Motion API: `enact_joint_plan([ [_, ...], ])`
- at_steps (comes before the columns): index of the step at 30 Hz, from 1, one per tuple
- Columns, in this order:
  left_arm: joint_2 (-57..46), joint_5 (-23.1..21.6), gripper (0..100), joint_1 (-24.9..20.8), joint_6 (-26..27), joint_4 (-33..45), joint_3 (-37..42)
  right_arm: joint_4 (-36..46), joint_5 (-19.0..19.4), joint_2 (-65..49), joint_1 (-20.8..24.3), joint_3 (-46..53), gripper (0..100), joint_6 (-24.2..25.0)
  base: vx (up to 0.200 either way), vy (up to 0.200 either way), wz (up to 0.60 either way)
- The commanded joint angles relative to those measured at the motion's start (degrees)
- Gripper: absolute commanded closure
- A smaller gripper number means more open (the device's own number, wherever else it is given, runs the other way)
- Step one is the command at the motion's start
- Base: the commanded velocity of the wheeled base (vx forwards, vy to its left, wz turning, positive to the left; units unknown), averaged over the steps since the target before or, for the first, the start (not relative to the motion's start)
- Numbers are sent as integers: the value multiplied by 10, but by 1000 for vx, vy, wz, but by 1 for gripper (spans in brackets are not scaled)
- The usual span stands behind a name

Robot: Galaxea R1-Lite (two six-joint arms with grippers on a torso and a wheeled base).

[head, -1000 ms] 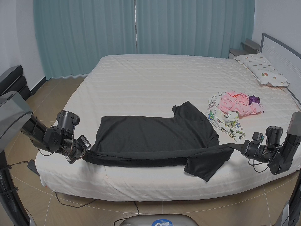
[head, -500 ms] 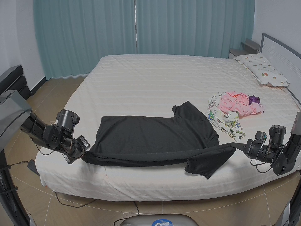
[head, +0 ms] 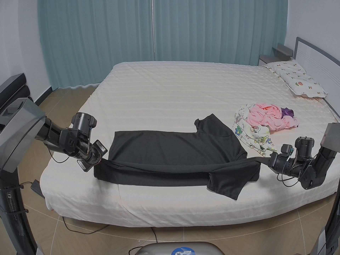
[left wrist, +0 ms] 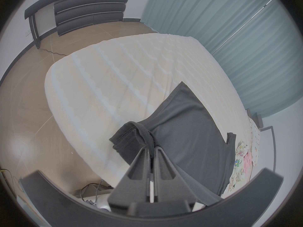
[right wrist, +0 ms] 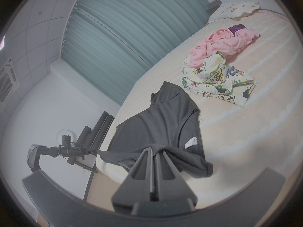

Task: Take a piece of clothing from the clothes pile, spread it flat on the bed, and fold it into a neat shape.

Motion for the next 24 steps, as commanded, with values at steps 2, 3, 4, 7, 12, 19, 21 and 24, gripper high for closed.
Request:
enact_joint_plan([
  [2,92,1,100,0,-20,58,-112,46,-41,60,31,-93,100,0,0,0,0],
  [3,99,1,100,0,-20,62,-121,46,-41,65,34,-97,100,0,0,0,0],
  [4,111,1,100,0,-20,70,-135,47,-46,72,37,-103,100,0,0,0,0],
  [7,141,0,100,1,-22,83,-171,45,-65,94,39,-120,100,0,0,0,0],
  [12,173,0,100,1,-45,92,-221,38,-99,120,39,-149,100,6,0,0,0],
  [19,190,-1,100,3,-78,96,-259,35,-121,130,48,-164,100,26,0,0,0],
  [21,193,-2,100,4,-88,101,-270,37,-142,141,49,-175,0,26,0,0,0],
  [24,194,-2,0,4,-87,108,-271,35,-157,149,53,-177,0,39,0,0,0],
])
